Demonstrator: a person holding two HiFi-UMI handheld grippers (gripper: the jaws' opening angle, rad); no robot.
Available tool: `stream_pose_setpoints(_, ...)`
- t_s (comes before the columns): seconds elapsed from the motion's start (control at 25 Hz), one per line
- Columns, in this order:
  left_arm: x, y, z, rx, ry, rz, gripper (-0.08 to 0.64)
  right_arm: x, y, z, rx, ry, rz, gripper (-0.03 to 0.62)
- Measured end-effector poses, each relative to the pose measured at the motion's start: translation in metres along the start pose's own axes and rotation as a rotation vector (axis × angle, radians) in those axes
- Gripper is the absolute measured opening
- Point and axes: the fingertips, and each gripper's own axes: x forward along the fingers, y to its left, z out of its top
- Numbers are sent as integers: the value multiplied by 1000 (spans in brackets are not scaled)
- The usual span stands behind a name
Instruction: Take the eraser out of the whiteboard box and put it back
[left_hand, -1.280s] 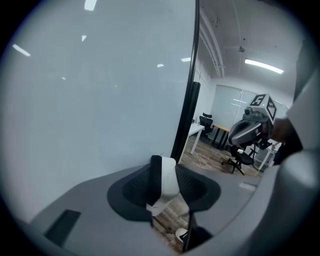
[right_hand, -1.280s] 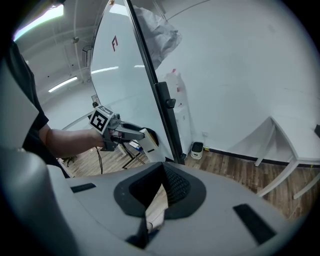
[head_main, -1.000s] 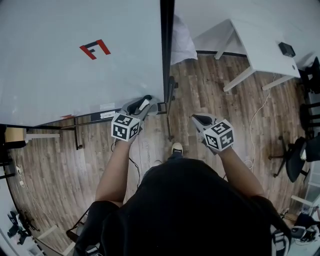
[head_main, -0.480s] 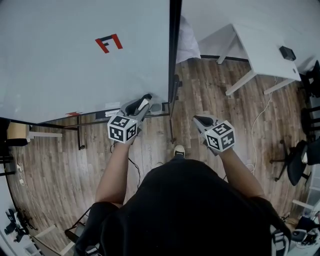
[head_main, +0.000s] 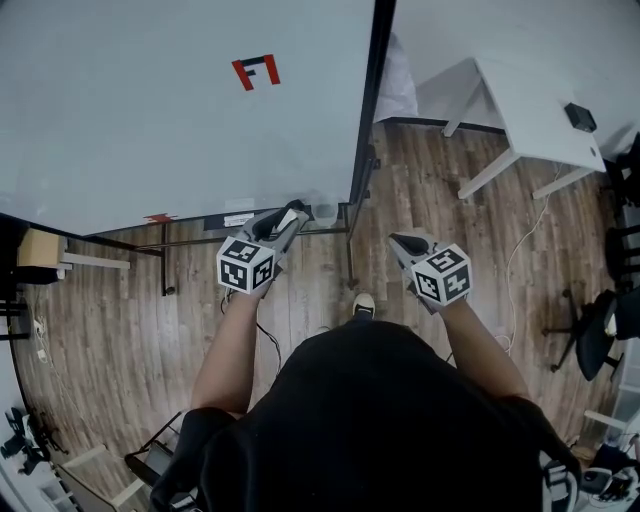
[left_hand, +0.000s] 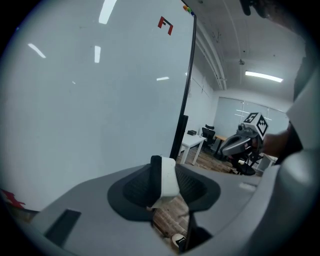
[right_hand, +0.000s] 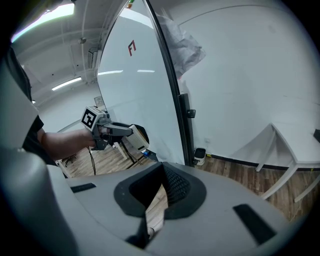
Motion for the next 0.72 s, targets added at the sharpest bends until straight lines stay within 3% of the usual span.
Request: stream_pose_setpoints(0.72,-50,3,-32,0,21,-3,155,3,50,-5,-9,2,-2,-3)
